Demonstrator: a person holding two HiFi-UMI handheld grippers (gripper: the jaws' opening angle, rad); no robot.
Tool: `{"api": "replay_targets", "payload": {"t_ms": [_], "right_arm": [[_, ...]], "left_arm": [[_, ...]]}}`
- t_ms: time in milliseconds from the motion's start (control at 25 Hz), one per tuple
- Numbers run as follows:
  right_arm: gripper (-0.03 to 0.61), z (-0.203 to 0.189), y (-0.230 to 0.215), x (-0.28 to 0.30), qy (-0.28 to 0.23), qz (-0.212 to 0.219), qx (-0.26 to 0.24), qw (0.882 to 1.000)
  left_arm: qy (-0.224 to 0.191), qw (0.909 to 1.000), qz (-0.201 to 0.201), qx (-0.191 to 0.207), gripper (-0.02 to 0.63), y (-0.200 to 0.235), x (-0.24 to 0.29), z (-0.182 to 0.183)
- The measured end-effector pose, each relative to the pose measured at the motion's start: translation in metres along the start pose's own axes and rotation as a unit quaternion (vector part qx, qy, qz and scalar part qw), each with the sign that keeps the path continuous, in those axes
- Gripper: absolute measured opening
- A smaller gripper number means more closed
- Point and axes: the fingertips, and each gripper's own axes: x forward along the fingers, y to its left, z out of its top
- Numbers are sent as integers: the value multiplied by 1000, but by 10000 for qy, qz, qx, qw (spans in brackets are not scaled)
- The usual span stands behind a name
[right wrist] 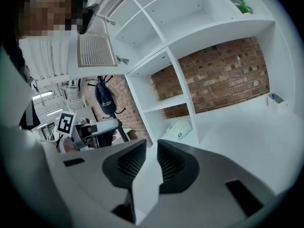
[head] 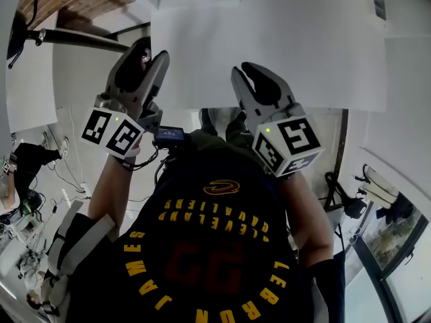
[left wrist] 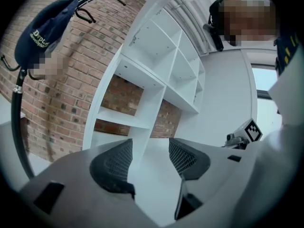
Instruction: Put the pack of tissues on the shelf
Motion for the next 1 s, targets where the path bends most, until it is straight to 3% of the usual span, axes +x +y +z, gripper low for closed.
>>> {"api": "replay_targets", "payload": {"t_ms": [240, 560, 640, 800, 1000], "right_arm": [[72, 4, 12, -4, -35, 137, 29, 9999], [72, 14, 22, -7, -175, 316, 133, 9993], [71, 15, 22, -8, -187, 351, 146, 9991], [8, 17, 32, -10, -236, 611, 114, 9978], [8, 17, 43, -8, -213, 815, -97, 9964]], "left_arm": [[265, 9995, -143, -17, 244, -24, -8, -20], [-16, 9992, -125, -373, 238, -34, -14, 2], [-65, 9992, -159, -367, 196, -36, -14, 6], [-157, 9989, -206, -397, 12, -38, -14, 11], [-42, 9993, -303, -233, 3, -42, -11, 6]]}}
